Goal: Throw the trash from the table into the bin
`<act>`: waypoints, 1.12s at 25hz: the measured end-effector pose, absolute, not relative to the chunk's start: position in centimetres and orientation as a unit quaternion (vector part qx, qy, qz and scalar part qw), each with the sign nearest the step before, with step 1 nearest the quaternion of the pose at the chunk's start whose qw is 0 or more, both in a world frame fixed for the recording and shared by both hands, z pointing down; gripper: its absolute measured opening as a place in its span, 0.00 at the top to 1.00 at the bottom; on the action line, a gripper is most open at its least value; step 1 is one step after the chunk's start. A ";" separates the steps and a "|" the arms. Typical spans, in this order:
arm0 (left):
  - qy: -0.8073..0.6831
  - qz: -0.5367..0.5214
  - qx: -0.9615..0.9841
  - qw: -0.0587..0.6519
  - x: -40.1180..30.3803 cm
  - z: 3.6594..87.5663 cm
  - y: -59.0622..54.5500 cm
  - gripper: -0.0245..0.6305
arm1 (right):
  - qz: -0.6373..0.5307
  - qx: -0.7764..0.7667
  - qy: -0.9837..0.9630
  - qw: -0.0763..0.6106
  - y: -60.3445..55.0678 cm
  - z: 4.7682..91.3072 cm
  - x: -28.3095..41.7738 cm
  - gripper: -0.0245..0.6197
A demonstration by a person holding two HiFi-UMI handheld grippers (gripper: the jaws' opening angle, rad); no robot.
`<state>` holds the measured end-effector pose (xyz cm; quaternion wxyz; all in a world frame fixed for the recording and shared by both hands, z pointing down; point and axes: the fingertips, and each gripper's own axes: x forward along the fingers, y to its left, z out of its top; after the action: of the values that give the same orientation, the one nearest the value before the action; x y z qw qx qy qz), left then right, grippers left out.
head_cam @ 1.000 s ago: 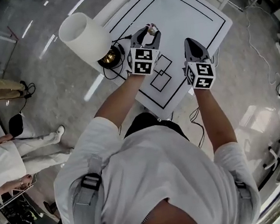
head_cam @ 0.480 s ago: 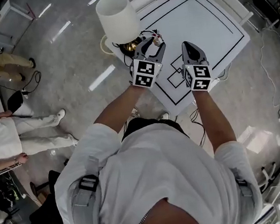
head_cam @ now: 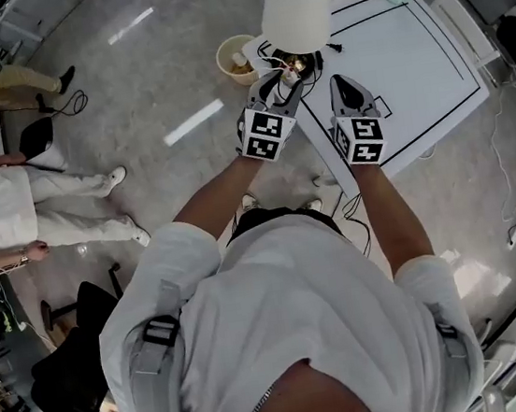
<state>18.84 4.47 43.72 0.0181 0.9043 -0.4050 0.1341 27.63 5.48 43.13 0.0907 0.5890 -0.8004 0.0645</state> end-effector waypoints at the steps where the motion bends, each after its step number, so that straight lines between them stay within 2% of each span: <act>1: -0.413 0.134 0.901 0.019 17.4 43.6 4.3 0.68 | 0.063 0.583 -0.805 0.092 5.5 43.0 26.3 0.95; 19: -0.548 0.106 0.829 0.027 -11.5 41.4 0.9 0.68 | 0.034 0.505 -0.858 0.089 0.5 40.2 3.1 0.95; 28: -0.605 0.096 0.789 0.039 -21.1 41.0 0.0 0.68 | 0.035 0.478 -0.873 0.090 -2.6 40.2 -3.5 0.95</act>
<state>-21.09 -0.01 40.98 0.0393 0.7892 -0.6053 0.0959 -3.51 -2.64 40.17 0.0904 0.4776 -0.8732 0.0346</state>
